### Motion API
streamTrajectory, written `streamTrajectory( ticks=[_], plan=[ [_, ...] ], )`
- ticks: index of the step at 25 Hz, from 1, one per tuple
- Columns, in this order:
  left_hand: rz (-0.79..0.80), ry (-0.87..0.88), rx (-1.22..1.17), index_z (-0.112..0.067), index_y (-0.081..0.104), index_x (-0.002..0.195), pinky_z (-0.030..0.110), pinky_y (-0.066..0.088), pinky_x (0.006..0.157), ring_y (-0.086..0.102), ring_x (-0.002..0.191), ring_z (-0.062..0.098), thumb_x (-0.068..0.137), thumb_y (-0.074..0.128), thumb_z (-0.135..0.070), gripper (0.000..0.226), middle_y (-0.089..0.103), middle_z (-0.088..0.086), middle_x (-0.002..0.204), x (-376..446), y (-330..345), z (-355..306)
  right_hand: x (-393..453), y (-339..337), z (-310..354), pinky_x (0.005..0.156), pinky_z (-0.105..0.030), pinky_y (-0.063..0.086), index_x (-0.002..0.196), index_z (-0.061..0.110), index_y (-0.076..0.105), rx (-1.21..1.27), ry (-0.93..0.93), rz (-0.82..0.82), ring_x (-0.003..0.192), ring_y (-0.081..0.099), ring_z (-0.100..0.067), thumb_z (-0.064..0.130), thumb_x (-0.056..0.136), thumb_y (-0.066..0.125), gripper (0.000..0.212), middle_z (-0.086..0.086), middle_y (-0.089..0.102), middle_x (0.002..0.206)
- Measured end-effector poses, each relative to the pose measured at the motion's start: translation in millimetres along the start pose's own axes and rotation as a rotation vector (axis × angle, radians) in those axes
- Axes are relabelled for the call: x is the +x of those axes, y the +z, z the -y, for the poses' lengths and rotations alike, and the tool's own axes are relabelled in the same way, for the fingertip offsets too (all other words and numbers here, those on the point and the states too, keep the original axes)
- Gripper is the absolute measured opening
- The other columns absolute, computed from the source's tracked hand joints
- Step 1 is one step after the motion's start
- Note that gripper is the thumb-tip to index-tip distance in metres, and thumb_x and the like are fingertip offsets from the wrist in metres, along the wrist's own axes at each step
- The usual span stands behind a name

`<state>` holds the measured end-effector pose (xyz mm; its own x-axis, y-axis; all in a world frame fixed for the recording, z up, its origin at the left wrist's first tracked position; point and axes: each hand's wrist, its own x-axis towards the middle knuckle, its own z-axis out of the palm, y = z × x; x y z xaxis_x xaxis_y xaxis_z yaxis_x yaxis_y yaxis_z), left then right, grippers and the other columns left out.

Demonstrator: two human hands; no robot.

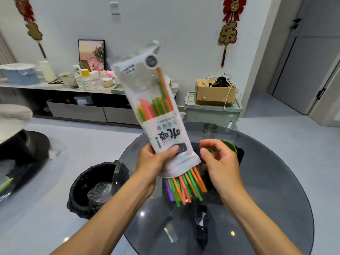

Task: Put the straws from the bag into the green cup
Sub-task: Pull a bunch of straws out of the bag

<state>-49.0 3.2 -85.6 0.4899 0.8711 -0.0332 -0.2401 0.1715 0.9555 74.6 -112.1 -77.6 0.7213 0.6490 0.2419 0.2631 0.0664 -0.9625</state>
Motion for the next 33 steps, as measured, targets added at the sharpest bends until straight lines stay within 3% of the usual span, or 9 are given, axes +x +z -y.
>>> streamTrajectory(
  ticks=[3, 6, 8, 12, 15, 19, 24, 28, 33],
  plan=[
    [-0.040, -0.110, -0.203, -0.006, 0.067, 0.111, 0.033, 0.060, 0.072, 0.075, 0.092, 0.024, 0.077, 0.076, -0.005, 0.035, 0.077, 0.009, 0.104, 5, -5, -3, -5, -17, -1, 0.074, -0.028, 0.054, 0.094, 0.027, 0.071, -0.146, -0.030, -0.021, 0.082, 0.064, -0.010, 0.018, 0.090, 0.064, 0.012, 0.011, 0.070, 0.091],
    [-0.037, -0.142, -0.233, -0.001, 0.063, 0.119, 0.031, 0.061, 0.067, 0.075, 0.091, 0.024, 0.079, 0.073, -0.003, 0.041, 0.075, 0.013, 0.110, 2, -5, 2, -4, -21, -6, 0.084, -0.029, 0.054, 0.111, 0.027, 0.068, -0.167, 0.192, 0.293, 0.093, 0.066, -0.004, 0.034, 0.090, 0.065, 0.022, 0.009, 0.072, 0.101],
    [-0.025, -0.153, -0.232, 0.000, 0.063, 0.119, 0.031, 0.061, 0.066, 0.075, 0.088, 0.023, 0.079, 0.072, -0.004, 0.041, 0.075, 0.014, 0.110, -1, -3, 4, -4, -16, -8, 0.077, -0.024, 0.053, 0.112, 0.024, 0.069, -0.121, 0.298, 0.475, 0.084, 0.068, -0.004, 0.028, 0.093, 0.064, 0.020, 0.003, 0.076, 0.094],
    [-0.048, -0.203, -0.230, -0.002, 0.064, 0.120, 0.036, 0.063, 0.074, 0.073, 0.096, 0.028, 0.083, 0.072, -0.009, 0.039, 0.075, 0.014, 0.109, -5, 1, 11, -3, -3, -18, 0.069, -0.022, 0.055, 0.107, 0.010, 0.071, -0.151, 0.373, 0.592, 0.079, 0.069, -0.009, 0.026, 0.098, 0.057, 0.023, -0.007, 0.078, 0.098],
    [-0.068, -0.217, -0.207, -0.003, 0.064, 0.119, 0.036, 0.063, 0.074, 0.074, 0.094, 0.027, 0.083, 0.073, -0.009, 0.037, 0.075, 0.013, 0.108, -4, 0, 17, -2, 1, -22, 0.058, -0.026, 0.051, 0.102, 0.009, 0.067, -0.237, 0.366, 0.624, 0.069, 0.066, -0.011, 0.028, 0.098, 0.055, 0.023, -0.003, 0.073, 0.087],
    [-0.129, -0.198, -0.259, -0.004, 0.065, 0.119, 0.037, 0.062, 0.076, 0.075, 0.092, 0.024, 0.084, 0.072, -0.011, 0.036, 0.075, 0.012, 0.108, 7, -6, 15, 0, -7, -21, 0.078, -0.040, 0.054, 0.088, 0.016, 0.060, -0.571, 0.192, 0.590, 0.088, 0.069, -0.025, 0.031, 0.096, 0.055, 0.018, -0.008, 0.071, 0.093],
    [-0.270, -0.241, -0.305, -0.005, 0.066, 0.108, 0.038, 0.063, 0.069, 0.075, 0.074, 0.017, 0.087, 0.070, -0.012, 0.023, 0.074, 0.012, 0.108, 24, -26, 24, -4, -31, -17, 0.069, -0.035, 0.044, 0.093, 0.019, 0.050, -0.948, 0.135, 0.642, 0.087, 0.057, -0.025, 0.032, 0.097, 0.053, 0.014, -0.003, 0.058, 0.094],
    [-0.321, -0.313, -0.279, -0.007, 0.064, 0.104, 0.051, 0.054, 0.093, 0.070, 0.098, 0.028, 0.088, 0.070, -0.015, 0.019, 0.070, 0.015, 0.118, 28, -34, 31, -5, -55, -13, 0.061, -0.028, 0.039, 0.078, 0.026, 0.042, -1.075, 0.218, 0.711, 0.079, 0.053, -0.020, 0.034, 0.097, 0.052, 0.023, 0.001, 0.055, 0.088],
    [-0.284, -0.380, -0.243, -0.010, 0.063, 0.109, 0.050, 0.053, 0.094, 0.068, 0.104, 0.029, 0.090, 0.068, -0.020, 0.022, 0.069, 0.011, 0.118, 26, -23, 39, -2, -115, -9, 0.071, -0.035, 0.048, 0.084, 0.026, 0.047, -1.099, 0.264, 0.690, 0.070, 0.053, -0.015, 0.028, 0.097, 0.052, 0.014, 0.002, 0.058, 0.086]
  ],
)
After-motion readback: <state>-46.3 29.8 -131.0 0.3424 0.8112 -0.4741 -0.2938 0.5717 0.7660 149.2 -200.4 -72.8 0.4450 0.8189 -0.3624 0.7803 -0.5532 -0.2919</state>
